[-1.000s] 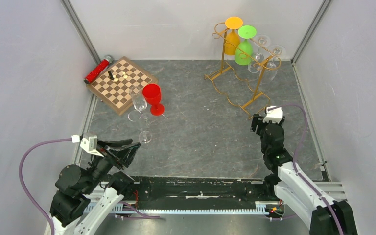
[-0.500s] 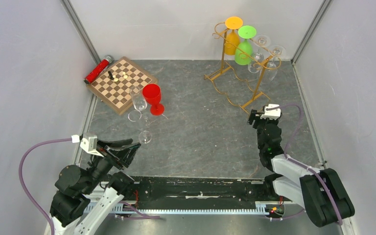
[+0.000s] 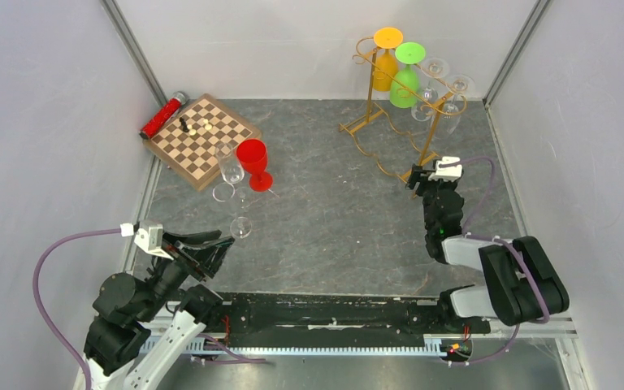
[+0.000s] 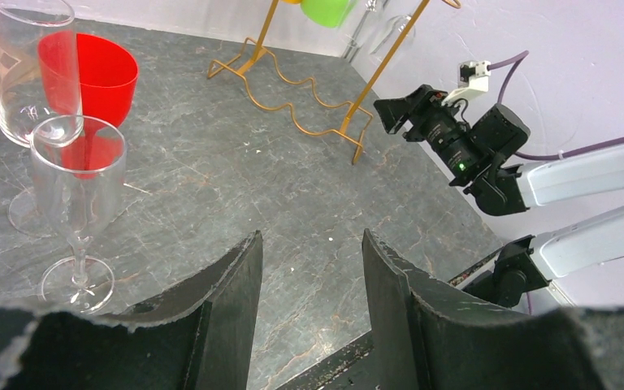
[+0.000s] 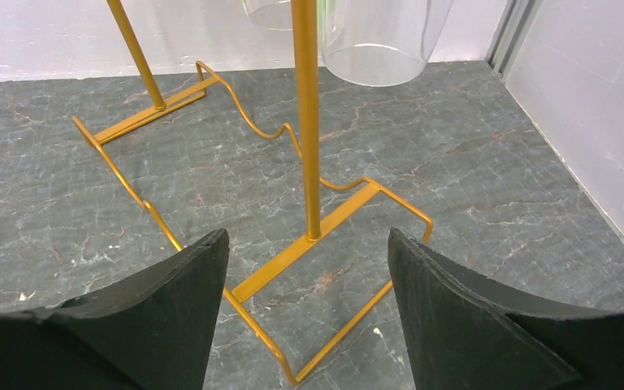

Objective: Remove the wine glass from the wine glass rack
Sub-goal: Move the wine rack to the center of the board.

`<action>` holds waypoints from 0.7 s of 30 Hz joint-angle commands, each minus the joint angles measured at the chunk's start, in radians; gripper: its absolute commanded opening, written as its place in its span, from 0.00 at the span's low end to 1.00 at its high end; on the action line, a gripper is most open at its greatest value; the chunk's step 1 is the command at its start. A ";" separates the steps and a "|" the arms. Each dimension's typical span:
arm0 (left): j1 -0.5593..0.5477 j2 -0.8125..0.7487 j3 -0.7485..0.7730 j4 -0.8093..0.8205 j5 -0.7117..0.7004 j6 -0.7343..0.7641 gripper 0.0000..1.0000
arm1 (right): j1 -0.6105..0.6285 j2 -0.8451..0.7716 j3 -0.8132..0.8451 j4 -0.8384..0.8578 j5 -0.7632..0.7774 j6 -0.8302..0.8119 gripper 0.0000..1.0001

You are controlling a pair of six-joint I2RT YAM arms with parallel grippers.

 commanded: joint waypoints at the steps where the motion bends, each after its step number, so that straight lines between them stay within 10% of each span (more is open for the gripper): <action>1: 0.006 -0.022 -0.001 0.028 0.010 0.041 0.55 | -0.030 0.059 0.036 0.154 -0.067 -0.005 0.75; 21: 0.006 -0.014 -0.001 0.028 0.003 0.042 0.55 | -0.058 0.267 0.117 0.279 -0.244 0.020 0.72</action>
